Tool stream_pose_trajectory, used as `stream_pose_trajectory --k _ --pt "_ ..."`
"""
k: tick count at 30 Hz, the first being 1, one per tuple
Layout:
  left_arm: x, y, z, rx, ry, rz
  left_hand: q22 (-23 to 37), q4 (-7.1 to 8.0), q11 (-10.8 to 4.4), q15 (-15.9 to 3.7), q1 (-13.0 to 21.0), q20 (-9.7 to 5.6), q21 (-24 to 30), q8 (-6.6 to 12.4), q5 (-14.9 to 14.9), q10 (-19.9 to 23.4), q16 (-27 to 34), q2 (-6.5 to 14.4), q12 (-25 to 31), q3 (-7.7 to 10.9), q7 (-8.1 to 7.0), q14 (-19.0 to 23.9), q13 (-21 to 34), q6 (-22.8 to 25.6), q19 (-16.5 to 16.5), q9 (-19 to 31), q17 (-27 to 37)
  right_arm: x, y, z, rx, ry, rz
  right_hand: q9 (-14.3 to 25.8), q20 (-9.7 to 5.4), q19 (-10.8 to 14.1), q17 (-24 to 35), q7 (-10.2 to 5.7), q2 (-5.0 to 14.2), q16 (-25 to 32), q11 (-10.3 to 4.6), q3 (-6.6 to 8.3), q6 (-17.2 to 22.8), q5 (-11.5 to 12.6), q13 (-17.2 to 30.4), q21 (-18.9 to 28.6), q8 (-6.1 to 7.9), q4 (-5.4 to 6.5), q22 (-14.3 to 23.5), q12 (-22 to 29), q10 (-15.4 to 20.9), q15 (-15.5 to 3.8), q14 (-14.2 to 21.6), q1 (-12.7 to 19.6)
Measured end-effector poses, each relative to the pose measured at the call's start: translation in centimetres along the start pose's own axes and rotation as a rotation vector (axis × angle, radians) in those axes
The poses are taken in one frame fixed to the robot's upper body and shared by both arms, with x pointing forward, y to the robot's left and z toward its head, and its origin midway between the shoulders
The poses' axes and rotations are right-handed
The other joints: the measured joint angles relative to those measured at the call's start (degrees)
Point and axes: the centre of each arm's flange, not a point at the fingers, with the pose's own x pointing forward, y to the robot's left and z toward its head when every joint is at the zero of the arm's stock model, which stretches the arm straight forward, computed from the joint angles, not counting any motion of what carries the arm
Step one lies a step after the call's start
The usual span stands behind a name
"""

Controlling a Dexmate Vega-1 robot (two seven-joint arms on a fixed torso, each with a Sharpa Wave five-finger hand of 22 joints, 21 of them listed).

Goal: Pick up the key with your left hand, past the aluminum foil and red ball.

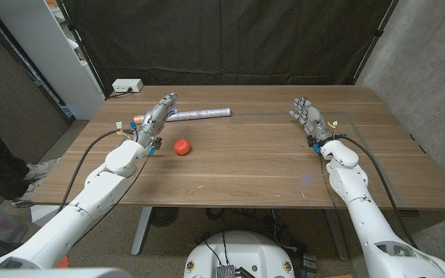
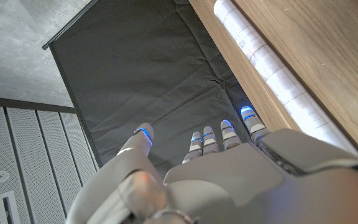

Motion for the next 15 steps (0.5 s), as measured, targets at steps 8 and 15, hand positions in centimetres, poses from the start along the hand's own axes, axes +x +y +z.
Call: stream_pose_trajectory --k 8,15 --pt "-1.0 0.6 0.6 0.04 0.002 0.002 0.3 -1.76 0.31 -0.22 1.3 0.0 -0.4 0.19 -0.1 1.3 0.0 -0.7 0.6 0.02 0.37 0.2 0.3 1.0 0.0 0.0 0.3 -0.2 0.2 0.0 0.001 -0.001 0.001 0.0 0.0 0.0 0.0 0.0 0.0 0.0 0.0 0.0 0.0 0.0 0.0 0.0 0.0 0.0 0.0 0.0 0.0 0.0 0.0 0.0" --pt "-2.0 1.2 1.3 0.079 0.0 0.006 0.3 -2.91 0.38 -0.55 2.1 0.0 -0.4 0.44 -0.5 2.4 0.6 -1.1 1.0 0.08 0.62 0.9 0.5 2.2 0.0 0.0 0.5 -0.4 0.5 0.1 0.0 -0.003 0.005 0.0 0.0 0.0 0.0 0.0 0.0 0.0 0.0 0.24 0.0 0.0 0.0 0.0 0.0 0.24 0.0 0.0 0.0 0.0 0.0 0.0"
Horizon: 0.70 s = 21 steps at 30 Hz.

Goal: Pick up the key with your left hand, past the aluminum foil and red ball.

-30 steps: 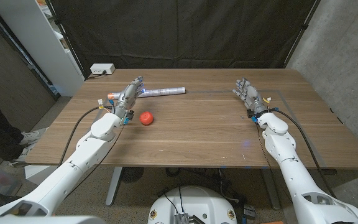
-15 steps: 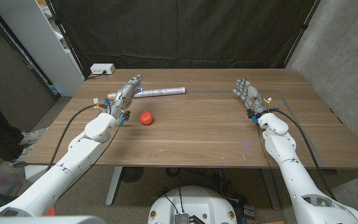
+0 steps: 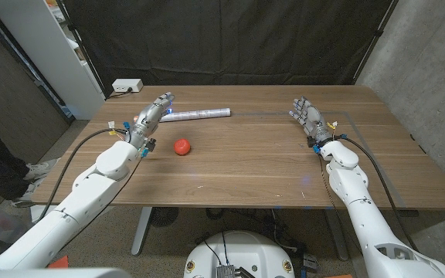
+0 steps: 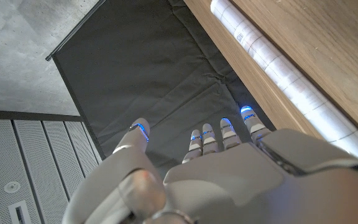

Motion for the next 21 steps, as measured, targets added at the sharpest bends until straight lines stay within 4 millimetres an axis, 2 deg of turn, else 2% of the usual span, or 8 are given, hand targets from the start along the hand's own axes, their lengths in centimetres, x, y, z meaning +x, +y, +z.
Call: stream_pose_trajectory --k 6,18,21 --pt "-0.8 0.5 0.6 0.029 -0.005 0.001 0.0 -0.61 0.3 -0.32 0.7 0.0 0.0 0.29 0.0 0.3 0.4 -0.2 0.4 0.09 0.28 0.3 0.3 0.7 0.0 0.0 0.0 -0.1 0.2 0.0 -0.001 0.0 0.003 0.0 0.0 0.0 0.0 0.0 0.0 0.0 0.0 0.0 0.0 0.0 0.0 0.0 0.0 0.01 0.0 0.0 0.0 0.0 0.0 0.0" --pt "-2.0 1.6 1.8 0.108 -0.019 0.012 0.3 -3.58 -1.4 -1.93 3.8 -1.63 0.0 0.45 0.0 2.0 1.3 -1.3 1.0 0.07 -0.05 2.0 0.5 2.5 1.9 0.2 0.8 -0.2 0.7 -0.1 0.001 0.0 0.004 0.0 0.0 0.0 0.0 0.0 0.0 0.0 0.0 0.23 0.0 0.0 0.0 0.0 0.0 -0.22 0.0 0.0 0.0 0.0 0.0 0.0" --pt "-2.4 2.0 2.2 0.132 -0.025 0.015 0.3 -3.58 -1.75 -2.13 4.2 -1.94 0.2 0.78 0.0 2.3 1.7 -1.2 1.2 0.07 -0.18 2.2 0.7 2.8 2.4 0.3 0.8 -0.2 0.8 -0.1 0.001 0.0 0.005 0.0 0.0 0.0 0.0 0.0 0.0 0.0 0.0 0.23 0.0 0.0 0.0 0.0 0.0 -0.22 0.0 0.0 0.0 0.0 0.0 0.0"
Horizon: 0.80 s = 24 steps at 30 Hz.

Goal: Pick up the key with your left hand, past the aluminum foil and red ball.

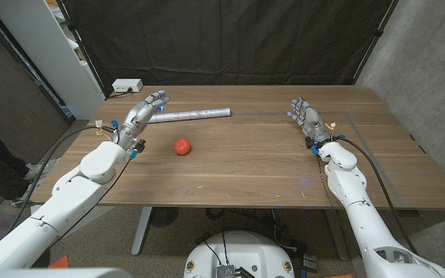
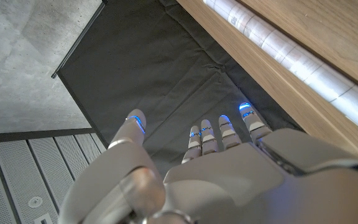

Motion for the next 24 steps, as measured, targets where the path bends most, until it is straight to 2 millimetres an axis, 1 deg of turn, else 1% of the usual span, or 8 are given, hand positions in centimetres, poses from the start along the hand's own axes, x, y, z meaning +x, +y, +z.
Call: stream_pose_trajectory --k 3,8,12,14,15,21,22,24 --pt "-0.1 0.1 0.1 0.014 -0.002 0.001 0.0 -0.23 0.0 -0.3 0.2 0.0 0.0 0.11 0.0 0.0 0.0 -0.2 0.0 -0.23 -0.19 0.3 0.0 0.2 0.0 0.0 0.2 0.0 0.1 0.0 0.0 0.0 0.002 0.0 0.0 0.0 0.0 0.0 0.0 0.0 0.0 0.0 0.0 0.0 0.0 0.0 0.0 0.0 0.0 0.0 0.0 0.0 0.0 0.0" --pt "-0.9 1.0 1.0 0.051 -0.015 0.008 0.0 -0.39 0.0 -0.3 0.7 -0.02 0.0 0.11 0.0 0.0 0.0 -0.3 0.0 -0.08 -0.18 0.3 0.0 0.8 0.0 0.0 0.2 0.3 0.3 0.1 -0.001 -0.003 0.005 0.0 0.0 0.0 0.0 0.0 0.0 0.0 0.0 0.0 0.0 0.0 0.0 0.0 0.0 0.0 0.0 0.0 0.0 0.0 0.0 0.0" --pt "-1.1 1.2 1.2 0.069 -0.016 0.009 0.0 -0.7 0.0 -0.3 1.3 -0.23 0.0 0.11 0.0 0.0 0.0 -0.3 0.0 -0.23 -0.18 0.3 0.0 0.8 0.2 0.0 0.2 0.4 0.4 0.1 -0.001 -0.003 0.008 0.0 0.0 0.0 0.0 0.0 0.0 0.0 0.0 0.0 0.0 0.0 0.0 0.0 0.0 0.0 0.0 0.0 0.0 0.0 0.0 0.0" --pt "-1.1 1.2 1.1 0.075 -0.016 0.006 0.0 -0.7 0.0 -0.3 1.8 -0.42 0.0 0.11 0.0 0.0 0.0 -0.7 0.0 -0.24 -0.18 0.3 0.0 0.8 0.4 0.0 0.2 0.5 0.5 0.1 -0.001 -0.003 0.008 0.0 0.0 0.0 0.0 0.0 0.0 0.0 0.13 0.0 0.0 0.0 0.0 0.0 0.0 0.0 0.0 0.0 0.1 0.0 0.0 0.0" --pt "-1.5 1.7 1.7 0.089 -0.022 0.011 0.0 -0.88 0.0 -0.3 1.8 -0.42 0.0 0.11 0.0 0.0 0.0 -0.7 0.0 -0.41 -0.18 0.3 0.0 0.8 0.4 0.0 0.3 0.5 0.5 0.2 -0.003 -0.003 0.009 0.0 0.0 0.0 0.0 0.0 0.0 0.0 0.26 0.0 0.0 0.0 0.0 0.0 0.0 0.0 0.0 0.0 0.3 0.0 0.0 0.0" --pt "-2.0 2.2 2.2 0.118 -0.026 0.007 0.0 -1.12 0.0 -0.3 2.6 -0.42 0.0 0.11 0.0 0.0 0.0 -1.6 0.0 -0.66 -0.18 0.3 0.3 0.8 0.4 0.0 0.5 0.6 0.5 0.2 -0.005 -0.005 0.011 0.0 0.0 0.0 0.0 0.0 0.0 0.0 0.32 0.24 0.0 0.0 0.0 0.0 0.0 -0.24 0.0 0.0 0.3 0.0 0.0 0.0" --pt "-2.2 2.4 2.6 0.125 -0.032 0.008 0.0 -1.12 0.0 -0.3 2.8 -0.42 0.0 0.11 0.0 0.0 0.0 -1.7 0.0 -0.66 -0.18 0.3 0.3 0.8 0.4 0.0 0.5 0.6 0.6 0.3 -0.005 -0.006 0.012 0.0 0.0 0.0 0.0 0.0 0.0 0.0 0.32 0.24 0.0 0.0 0.0 0.0 0.0 -0.24 0.0 0.0 0.3 0.0 0.0 0.0" --pt "-2.2 2.4 2.6 0.132 -0.028 0.003 0.0 -1.12 0.0 -0.3 3.0 -0.42 0.0 0.11 0.0 0.0 0.0 -1.9 0.0 -0.66 -0.18 0.3 0.3 0.8 0.4 0.0 0.5 0.6 0.6 0.2 -0.005 -0.006 0.012 0.0 0.0 0.0 0.0 0.0 0.0 0.0 0.32 0.24 0.0 0.0 0.0 0.0 0.0 -0.25 0.0 0.0 0.3 0.0 0.0 0.0"
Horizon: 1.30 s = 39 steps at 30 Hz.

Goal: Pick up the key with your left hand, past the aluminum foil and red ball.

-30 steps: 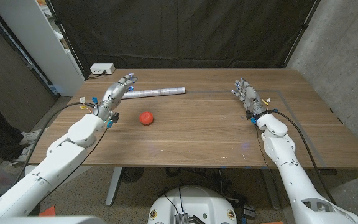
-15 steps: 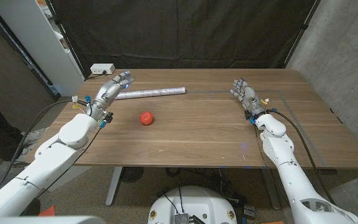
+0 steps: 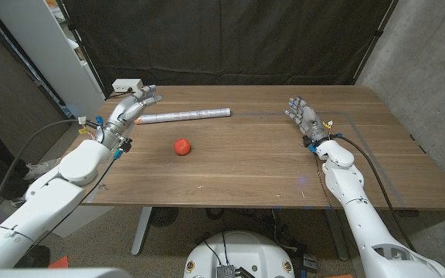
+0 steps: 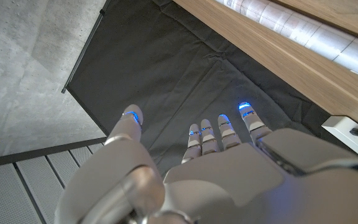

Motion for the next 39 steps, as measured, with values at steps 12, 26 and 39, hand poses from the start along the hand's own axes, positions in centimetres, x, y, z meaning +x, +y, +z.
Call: stream_pose_trajectory --k 12,26,39 --pt "-1.2 0.8 1.3 0.08 0.003 -0.033 0.0 -0.22 0.0 -0.31 1.3 0.0 0.0 0.0 0.4 0.6 0.4 -1.0 0.1 -0.22 0.0 0.3 0.0 0.0 0.6 0.0 0.0 0.0 0.2 0.0 -0.001 0.0 0.005 0.0 0.0 0.0 0.0 0.31 0.0 0.0 0.0 0.17 0.3 0.0 0.0 0.0 0.0 -0.16 0.0 0.0 0.0 0.0 0.0 0.0" --pt "-3.4 2.5 3.3 0.173 0.01 -0.061 0.0 -0.36 0.0 -0.31 3.6 -0.01 0.0 0.0 0.7 0.6 0.4 -2.0 0.2 -0.37 0.29 0.3 0.3 0.3 1.2 0.0 0.2 -0.5 0.5 0.1 -0.004 -0.006 0.01 0.0 0.0 0.0 0.0 0.31 0.0 0.0 0.0 0.16 0.3 0.0 0.0 0.0 0.0 -0.16 0.0 0.0 0.0 0.0 0.0 0.0" --pt "-5.4 4.2 4.9 0.26 0.041 -0.087 0.0 -0.36 -0.31 -0.31 5.0 -0.23 0.0 0.0 1.1 0.9 0.4 -2.6 0.5 -0.37 0.62 0.3 0.3 1.2 1.4 0.0 0.3 -0.6 1.3 0.3 -0.003 -0.011 0.019 0.0 0.0 0.0 0.0 0.1 0.0 0.0 0.0 0.16 0.5 0.0 0.0 0.0 0.0 -0.16 0.0 0.0 0.0 0.0 0.0 0.0"
